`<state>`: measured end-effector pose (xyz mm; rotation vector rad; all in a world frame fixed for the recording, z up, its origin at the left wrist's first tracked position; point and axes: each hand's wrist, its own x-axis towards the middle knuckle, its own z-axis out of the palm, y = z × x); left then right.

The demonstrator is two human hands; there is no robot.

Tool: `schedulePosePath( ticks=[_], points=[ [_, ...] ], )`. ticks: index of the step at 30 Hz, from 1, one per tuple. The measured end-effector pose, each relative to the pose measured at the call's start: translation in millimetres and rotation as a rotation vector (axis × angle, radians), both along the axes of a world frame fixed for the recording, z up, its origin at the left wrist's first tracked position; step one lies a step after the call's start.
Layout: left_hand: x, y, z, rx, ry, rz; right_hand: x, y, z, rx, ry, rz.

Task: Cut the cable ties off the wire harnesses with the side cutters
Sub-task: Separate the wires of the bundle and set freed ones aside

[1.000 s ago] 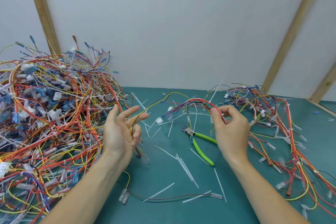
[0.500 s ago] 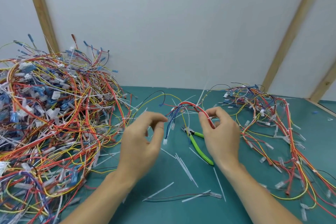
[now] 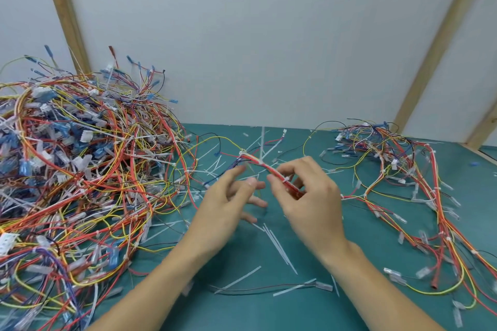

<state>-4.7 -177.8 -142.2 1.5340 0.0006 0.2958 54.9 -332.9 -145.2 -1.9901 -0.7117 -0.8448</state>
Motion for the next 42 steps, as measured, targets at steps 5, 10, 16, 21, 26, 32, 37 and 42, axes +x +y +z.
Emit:
schedulePosePath(
  ticks=[5, 10, 16, 21, 26, 32, 37, 42],
  points=[
    [3, 9, 5, -0.115, -0.013, 0.059, -14, 11, 0, -0.221, 0.046, 0.112],
    [6, 20, 3, -0.212, -0.005, 0.106, -11, 10, 0, -0.248, 0.132, 0.225],
    [10, 30, 0, -0.205, -0.105, 0.083, 1, -1, -3, -0.163, 0.313, 0.090],
    [8, 31, 5, -0.120, -0.241, 0.029, 7, -8, -3, -0.358, 0.405, 0.099],
    [8, 32, 6, -0.127, -0.180, 0.082, 6, -7, -3, -0.420, 0.383, 0.223],
    [12, 31, -4, -0.213, 0.171, 0.012, 8, -3, -10, -0.243, 0.386, 0.204],
    [8, 21, -5, -0.074, 0.205, -0.144, 4, 0, -6, -0.089, 0.454, 0.214],
    [4, 16, -9, -0.030, 0.169, -0.089, -8, 12, -9, -0.056, 0.536, 0.353]
  ],
)
